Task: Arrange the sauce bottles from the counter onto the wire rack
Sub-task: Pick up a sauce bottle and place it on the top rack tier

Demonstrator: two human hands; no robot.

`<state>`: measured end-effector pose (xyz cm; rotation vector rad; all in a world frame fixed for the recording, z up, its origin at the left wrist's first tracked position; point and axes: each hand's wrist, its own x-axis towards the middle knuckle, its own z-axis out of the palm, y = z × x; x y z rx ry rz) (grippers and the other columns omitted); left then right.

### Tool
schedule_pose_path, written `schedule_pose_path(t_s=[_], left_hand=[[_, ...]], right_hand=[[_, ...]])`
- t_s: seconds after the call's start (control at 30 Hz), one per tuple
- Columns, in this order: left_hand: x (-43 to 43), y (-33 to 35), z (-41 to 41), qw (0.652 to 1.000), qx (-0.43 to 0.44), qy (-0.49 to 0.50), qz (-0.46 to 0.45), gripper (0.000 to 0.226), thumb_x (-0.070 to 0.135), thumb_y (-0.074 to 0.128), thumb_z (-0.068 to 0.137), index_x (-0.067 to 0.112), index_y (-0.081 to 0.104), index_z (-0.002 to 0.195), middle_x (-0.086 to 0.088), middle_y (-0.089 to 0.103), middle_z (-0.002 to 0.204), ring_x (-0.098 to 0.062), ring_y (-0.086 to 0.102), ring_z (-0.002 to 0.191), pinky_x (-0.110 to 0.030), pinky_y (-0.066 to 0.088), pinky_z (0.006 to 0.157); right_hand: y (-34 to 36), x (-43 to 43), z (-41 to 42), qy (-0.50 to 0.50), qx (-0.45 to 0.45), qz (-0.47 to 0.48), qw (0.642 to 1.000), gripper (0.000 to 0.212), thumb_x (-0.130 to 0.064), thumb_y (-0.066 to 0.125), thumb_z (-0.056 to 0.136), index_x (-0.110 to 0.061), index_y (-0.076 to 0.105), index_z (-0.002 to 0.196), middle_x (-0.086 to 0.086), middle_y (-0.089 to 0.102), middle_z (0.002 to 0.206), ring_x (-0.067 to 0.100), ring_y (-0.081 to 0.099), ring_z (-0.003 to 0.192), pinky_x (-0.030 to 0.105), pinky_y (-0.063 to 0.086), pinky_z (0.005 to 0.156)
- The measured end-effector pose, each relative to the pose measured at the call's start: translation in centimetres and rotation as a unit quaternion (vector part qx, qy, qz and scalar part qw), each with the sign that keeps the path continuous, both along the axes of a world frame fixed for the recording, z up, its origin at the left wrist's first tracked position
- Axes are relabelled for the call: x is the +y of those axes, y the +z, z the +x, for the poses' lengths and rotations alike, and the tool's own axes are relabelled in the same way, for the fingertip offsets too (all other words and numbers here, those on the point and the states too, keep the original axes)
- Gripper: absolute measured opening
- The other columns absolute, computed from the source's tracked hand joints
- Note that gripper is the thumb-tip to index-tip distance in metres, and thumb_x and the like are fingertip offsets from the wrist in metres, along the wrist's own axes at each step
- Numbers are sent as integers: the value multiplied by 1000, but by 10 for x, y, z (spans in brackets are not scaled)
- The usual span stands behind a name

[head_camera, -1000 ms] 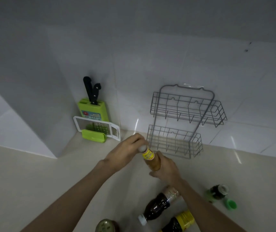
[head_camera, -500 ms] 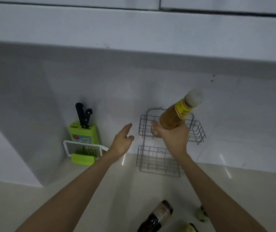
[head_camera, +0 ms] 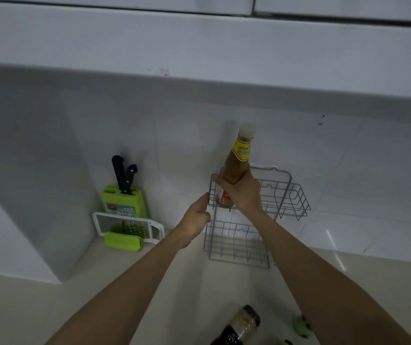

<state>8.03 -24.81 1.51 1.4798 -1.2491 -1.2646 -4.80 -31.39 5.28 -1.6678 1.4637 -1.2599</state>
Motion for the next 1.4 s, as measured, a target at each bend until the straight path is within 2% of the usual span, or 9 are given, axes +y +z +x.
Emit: schedule_pose_path(t_s=[0.37, 0.77, 0.87, 0.93, 1.0, 1.07, 1.17, 1.27, 1.4], left_hand=[[-1, -3, 3, 1000, 10, -22, -11, 82, -24, 33, 81, 13, 19, 153, -2, 23, 160, -17, 20, 149, -28, 18, 116], [4, -3, 3, 999, -23, -41, 4, 83, -14, 37, 85, 20, 10, 156, 0, 15, 163, -16, 17, 149, -25, 18, 114], [15, -5, -3, 997, -71, 17, 26, 69, 0, 41, 93, 18, 15, 155, -3, 20, 162, -21, 23, 148, -30, 21, 116], [29, -9, -9, 995, -64, 72, 39, 63, 7, 44, 96, 14, 21, 153, -5, 25, 160, -24, 27, 146, -33, 23, 117], [48, -18, -17, 990, -43, 119, 54, 60, 9, 46, 95, 11, 26, 152, -7, 29, 159, -24, 30, 144, -34, 25, 116], [69, -33, -28, 986, -43, 133, 92, 59, 10, 48, 94, 9, 30, 151, -9, 32, 157, -24, 34, 142, -29, 29, 111], [101, -60, -49, 981, -69, 102, 152, 60, 9, 50, 93, 7, 31, 150, -10, 34, 155, -23, 39, 138, -18, 31, 94], [128, -92, -62, 967, -154, 28, 202, 53, 12, 51, 94, 4, 36, 144, -11, 40, 149, -23, 43, 133, -17, 36, 89], [161, -135, -64, 908, -317, -108, 252, 43, 26, 52, 95, 0, 47, 129, -19, 51, 136, -32, 52, 124, -33, 43, 96]], right_hand=[[4, -1, 11, 46, 62, 26, 997, 69, -61, 75, 69, -18, 55, 118, 1, 70, 108, 17, 66, 98, 26, 51, 83], [4, 8, 10, 99, 55, 79, 990, 60, -66, 56, 82, -19, 41, 118, 3, 60, 111, 23, 62, 105, 32, 50, 86], [-4, 30, -4, 60, 103, -42, 992, 58, -56, 52, 91, -15, 41, 130, 8, 54, 127, 22, 51, 117, 35, 45, 96], [-23, 54, -23, 35, 147, -162, 975, 45, -32, 53, 96, -10, 43, 134, 10, 53, 130, 21, 47, 118, 32, 44, 94], [-50, 79, -49, 78, 204, -195, 956, 38, -16, 55, 94, -10, 47, 131, 10, 54, 128, 19, 48, 117, 36, 48, 95], [-84, 99, -75, 189, 284, -98, 935, 41, -11, 54, 92, -15, 45, 132, 6, 52, 132, 19, 47, 121, 38, 47, 98], [-132, 121, -103, 332, 413, 84, 844, 59, -11, 54, 90, -19, 33, 144, 5, 39, 146, 23, 33, 134, 35, 33, 108], [-167, 135, -113, 379, 514, 102, 763, 65, -10, 55, 88, -15, 30, 148, 7, 32, 153, 26, 26, 141, 33, 20, 115], [-195, 143, -113, 390, 567, 79, 721, 66, -8, 59, 83, -16, 37, 145, 7, 37, 151, 28, 29, 141, 39, 22, 115]])
